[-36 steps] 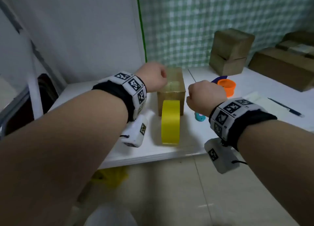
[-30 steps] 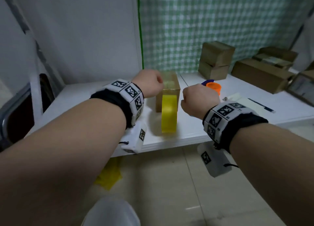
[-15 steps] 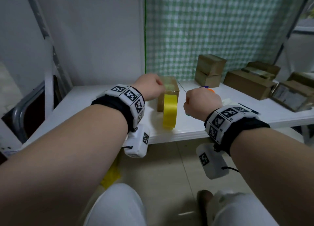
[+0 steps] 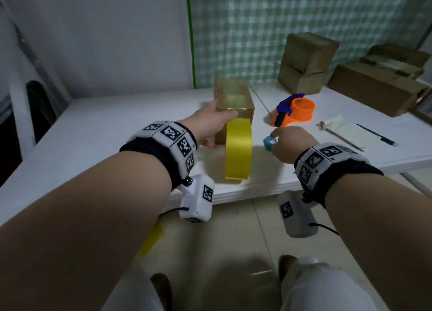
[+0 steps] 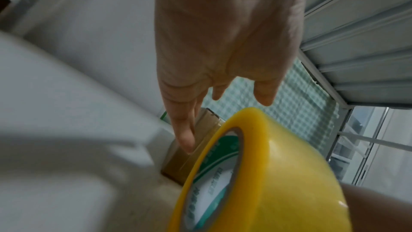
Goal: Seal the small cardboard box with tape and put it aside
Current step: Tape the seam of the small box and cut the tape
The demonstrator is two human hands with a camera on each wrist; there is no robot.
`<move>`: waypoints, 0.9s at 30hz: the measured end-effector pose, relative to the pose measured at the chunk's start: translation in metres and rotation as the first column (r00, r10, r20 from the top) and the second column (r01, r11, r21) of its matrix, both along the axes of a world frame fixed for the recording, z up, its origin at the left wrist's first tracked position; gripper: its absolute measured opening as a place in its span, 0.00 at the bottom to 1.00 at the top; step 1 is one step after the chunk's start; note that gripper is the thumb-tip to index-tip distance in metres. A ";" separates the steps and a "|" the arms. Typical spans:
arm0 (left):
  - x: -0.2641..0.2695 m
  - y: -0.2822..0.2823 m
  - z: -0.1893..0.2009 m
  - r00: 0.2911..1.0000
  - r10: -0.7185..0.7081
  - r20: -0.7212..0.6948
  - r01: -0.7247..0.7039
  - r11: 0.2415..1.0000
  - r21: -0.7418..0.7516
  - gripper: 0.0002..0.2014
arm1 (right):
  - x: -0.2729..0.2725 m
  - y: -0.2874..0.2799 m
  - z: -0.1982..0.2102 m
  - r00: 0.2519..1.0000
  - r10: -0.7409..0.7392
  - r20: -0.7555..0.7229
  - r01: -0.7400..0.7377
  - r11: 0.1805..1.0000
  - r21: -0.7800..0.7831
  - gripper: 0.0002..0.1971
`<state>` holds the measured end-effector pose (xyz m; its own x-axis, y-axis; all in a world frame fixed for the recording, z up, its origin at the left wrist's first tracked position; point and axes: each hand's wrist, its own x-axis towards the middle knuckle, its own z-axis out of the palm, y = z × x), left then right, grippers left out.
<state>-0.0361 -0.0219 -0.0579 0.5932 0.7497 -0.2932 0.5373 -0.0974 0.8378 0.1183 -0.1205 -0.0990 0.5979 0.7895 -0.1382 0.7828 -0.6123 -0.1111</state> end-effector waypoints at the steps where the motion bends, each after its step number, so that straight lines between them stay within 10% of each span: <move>1: 0.003 0.004 -0.002 1.000 -0.013 0.008 0.013 1.000 -0.020 0.35 | 0.005 0.006 -0.006 1.000 -0.008 -0.019 0.008 1.000 -0.012 0.20; 20: 0.038 0.016 0.000 0.991 -0.124 -0.045 0.117 0.984 -0.134 0.32 | 0.040 0.035 -0.039 0.983 -0.002 -0.184 -0.016 0.996 -0.092 0.17; 27: 0.048 0.008 0.012 0.985 -0.149 -0.087 0.140 0.984 -0.108 0.39 | 0.041 0.045 -0.015 0.951 0.011 -0.309 0.054 0.978 0.203 0.29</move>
